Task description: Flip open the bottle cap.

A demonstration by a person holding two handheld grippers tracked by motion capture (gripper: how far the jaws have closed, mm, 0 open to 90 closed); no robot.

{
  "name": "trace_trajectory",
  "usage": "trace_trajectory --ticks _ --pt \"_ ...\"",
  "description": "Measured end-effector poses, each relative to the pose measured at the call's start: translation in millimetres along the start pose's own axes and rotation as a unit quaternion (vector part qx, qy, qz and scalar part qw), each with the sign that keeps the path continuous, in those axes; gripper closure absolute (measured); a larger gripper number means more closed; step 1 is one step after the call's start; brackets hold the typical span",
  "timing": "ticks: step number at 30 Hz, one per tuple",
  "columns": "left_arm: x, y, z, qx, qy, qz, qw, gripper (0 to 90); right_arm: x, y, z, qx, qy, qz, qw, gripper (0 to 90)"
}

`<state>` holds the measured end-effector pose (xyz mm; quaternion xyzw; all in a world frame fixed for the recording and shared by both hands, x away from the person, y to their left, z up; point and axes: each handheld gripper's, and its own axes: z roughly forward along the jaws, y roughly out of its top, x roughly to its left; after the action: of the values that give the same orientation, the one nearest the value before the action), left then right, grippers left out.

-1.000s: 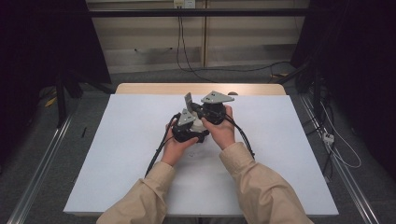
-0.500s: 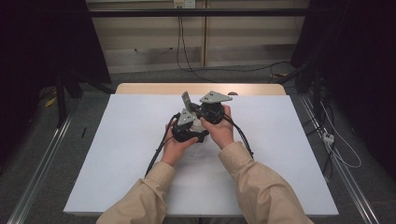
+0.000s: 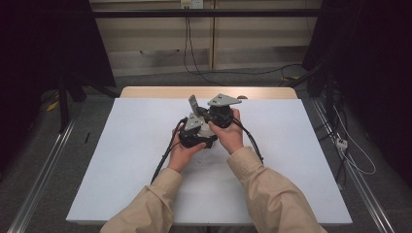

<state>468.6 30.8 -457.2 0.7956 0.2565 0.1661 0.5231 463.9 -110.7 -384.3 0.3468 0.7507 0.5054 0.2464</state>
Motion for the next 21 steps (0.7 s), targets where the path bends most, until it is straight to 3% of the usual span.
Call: trace_trajectory --ticks 21 --pt "0.6 -0.1 0.0 -0.001 0.001 0.002 1.0000 18.7 -2.6 7.0 6.1 -0.007 0.009 0.004 0.9999 90.0"
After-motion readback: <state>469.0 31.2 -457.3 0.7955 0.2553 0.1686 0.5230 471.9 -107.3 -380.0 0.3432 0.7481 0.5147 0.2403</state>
